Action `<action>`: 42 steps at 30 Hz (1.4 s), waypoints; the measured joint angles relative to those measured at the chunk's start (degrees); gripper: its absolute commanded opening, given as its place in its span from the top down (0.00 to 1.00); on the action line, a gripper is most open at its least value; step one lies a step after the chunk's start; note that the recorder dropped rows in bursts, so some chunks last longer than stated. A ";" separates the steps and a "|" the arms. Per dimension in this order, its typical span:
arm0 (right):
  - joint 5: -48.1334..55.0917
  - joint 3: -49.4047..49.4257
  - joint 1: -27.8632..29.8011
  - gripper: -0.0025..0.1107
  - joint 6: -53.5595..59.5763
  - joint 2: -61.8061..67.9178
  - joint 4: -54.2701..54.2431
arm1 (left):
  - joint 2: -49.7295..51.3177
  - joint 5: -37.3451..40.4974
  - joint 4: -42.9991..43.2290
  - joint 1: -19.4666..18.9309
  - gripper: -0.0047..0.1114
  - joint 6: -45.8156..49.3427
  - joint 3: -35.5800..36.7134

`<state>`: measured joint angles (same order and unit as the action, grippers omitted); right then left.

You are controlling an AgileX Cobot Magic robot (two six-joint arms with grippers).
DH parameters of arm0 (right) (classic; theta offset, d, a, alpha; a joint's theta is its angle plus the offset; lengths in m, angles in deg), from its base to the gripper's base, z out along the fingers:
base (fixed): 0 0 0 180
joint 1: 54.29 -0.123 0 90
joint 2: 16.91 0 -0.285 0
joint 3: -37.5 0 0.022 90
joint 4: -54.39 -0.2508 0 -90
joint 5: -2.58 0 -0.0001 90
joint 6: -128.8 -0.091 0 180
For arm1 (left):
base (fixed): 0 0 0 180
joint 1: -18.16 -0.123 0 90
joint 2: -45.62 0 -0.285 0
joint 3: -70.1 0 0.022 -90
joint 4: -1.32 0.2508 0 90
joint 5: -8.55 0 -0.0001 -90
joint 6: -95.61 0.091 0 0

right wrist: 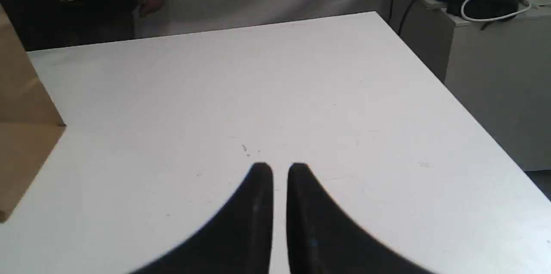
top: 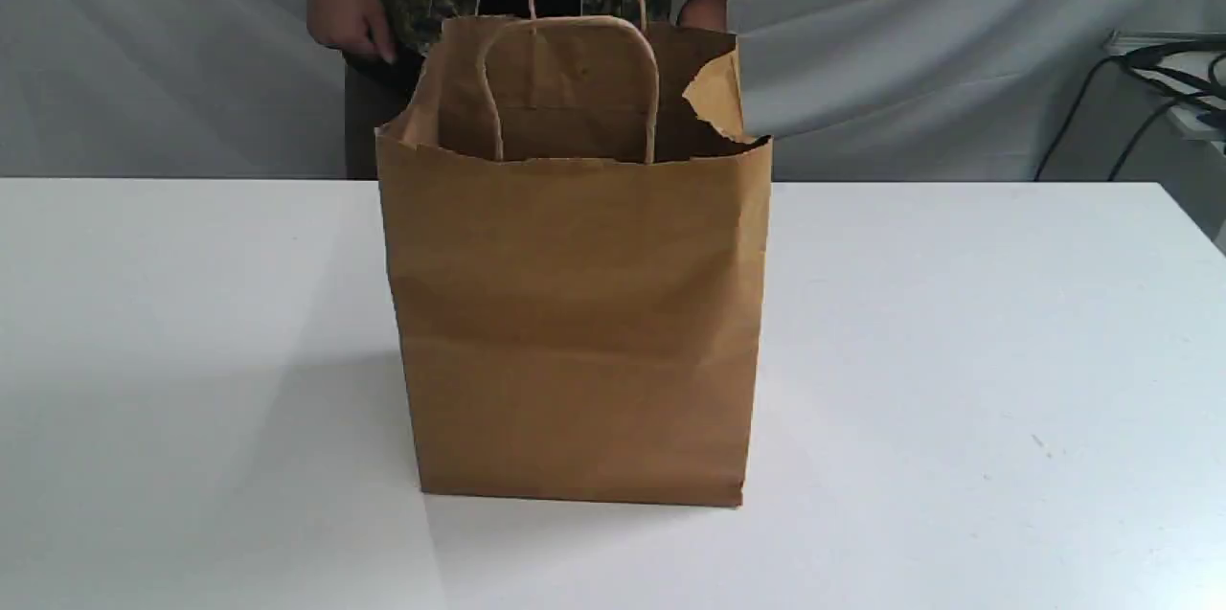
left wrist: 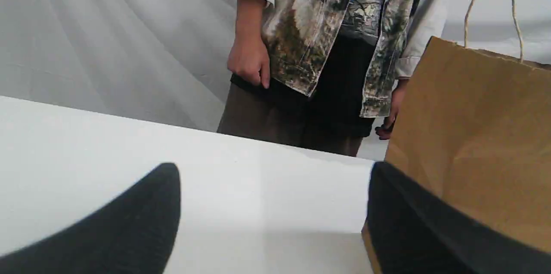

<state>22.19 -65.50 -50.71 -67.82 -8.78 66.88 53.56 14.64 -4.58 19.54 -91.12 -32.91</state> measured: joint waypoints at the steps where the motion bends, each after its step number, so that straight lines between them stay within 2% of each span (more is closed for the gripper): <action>1: 0.00 0.00 0.00 0.92 0.00 0.00 0.00 | 0.00 0.54 0.15 0.00 0.41 0.00 0.00; 9: 0.00 0.00 0.00 0.92 0.00 0.00 0.00 | 0.00 9.19 0.54 0.00 0.41 0.00 0.00; 17: 0.00 0.00 0.00 0.92 0.00 0.00 0.00 | 0.00 9.36 3.27 0.00 0.41 -0.26 0.00; 42: 0.00 0.00 0.00 0.92 0.00 0.00 0.00 | 0.00 9.36 3.27 0.00 0.41 -0.26 0.00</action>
<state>22.19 -65.50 -50.71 -67.82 -8.78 66.88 53.56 24.00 -1.31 19.54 -91.38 -32.91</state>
